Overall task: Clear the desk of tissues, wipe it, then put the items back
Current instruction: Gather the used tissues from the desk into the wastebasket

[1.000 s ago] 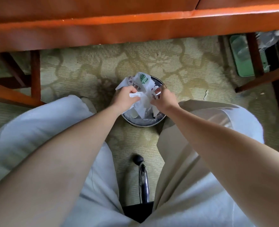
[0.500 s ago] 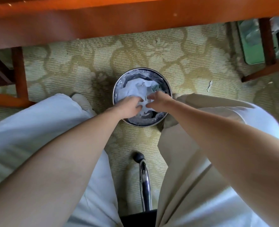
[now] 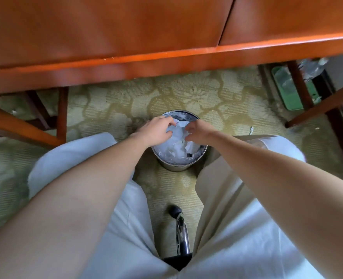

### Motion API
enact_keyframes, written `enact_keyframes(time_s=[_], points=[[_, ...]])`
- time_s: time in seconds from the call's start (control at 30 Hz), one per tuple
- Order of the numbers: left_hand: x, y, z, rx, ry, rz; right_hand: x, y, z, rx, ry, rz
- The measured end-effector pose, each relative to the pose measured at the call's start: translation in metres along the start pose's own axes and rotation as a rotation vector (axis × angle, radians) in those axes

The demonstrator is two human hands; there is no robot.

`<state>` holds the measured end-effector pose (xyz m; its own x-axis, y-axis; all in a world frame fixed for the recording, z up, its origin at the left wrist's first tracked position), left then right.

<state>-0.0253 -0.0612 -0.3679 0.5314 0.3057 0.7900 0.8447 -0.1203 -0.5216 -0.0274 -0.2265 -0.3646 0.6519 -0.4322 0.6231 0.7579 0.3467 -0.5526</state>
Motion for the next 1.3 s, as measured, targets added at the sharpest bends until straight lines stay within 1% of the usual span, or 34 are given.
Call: enact_keyframes(time_s=[0.2,0.33,0.4,0.53,0.67,0.77,0.87,1.07,1.17,1.3], points=[[0.062,-0.074,-0.037,-0.092,0.052,-0.173,0.046,-0.088,0.035,0.109,-0.094,-0.195],[0.093,-0.127,-0.065,-0.149,0.137,-0.276,0.074,-0.15,0.047,0.152,-0.075,-0.351],[0.11,-0.148,-0.08,-0.191,0.083,-0.282,0.09,-0.178,0.05,0.169,-0.083,-0.422],[0.154,-0.18,-0.119,-0.295,-0.11,-0.244,0.133,-0.227,0.057,0.182,-0.118,-0.556],[0.213,-0.194,-0.163,-0.369,-0.191,-0.322,0.189,-0.258,0.069,0.182,-0.164,-0.684],[0.256,-0.18,-0.19,-0.391,-0.162,-0.375,0.237,-0.265,0.077,0.193,-0.161,-0.735],[0.294,-0.147,-0.215,-0.41,-0.149,-0.403,0.289,-0.259,0.075,0.185,-0.137,-0.776],[0.364,-0.038,-0.269,-0.433,-0.155,-0.424,0.401,-0.208,0.051,0.124,-0.103,-0.88],[0.384,0.021,-0.296,-0.41,-0.182,-0.411,0.448,-0.178,0.027,0.065,-0.122,-0.885],[0.403,0.07,-0.33,-0.35,-0.208,-0.339,0.5,-0.164,-0.001,-0.022,-0.078,-0.847]])
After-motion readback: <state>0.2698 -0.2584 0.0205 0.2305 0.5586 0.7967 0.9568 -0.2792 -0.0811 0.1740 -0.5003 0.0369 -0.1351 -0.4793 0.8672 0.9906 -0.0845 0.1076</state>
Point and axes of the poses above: each hand's wrist, its own y-axis towards the middle knuckle, its own x-axis out of the back of the hand, z = x × y, the point moved 2 cm from there along y, towards the middle knuckle, and after that the axes turned 13 degrees about x, right-handed, at the moved point
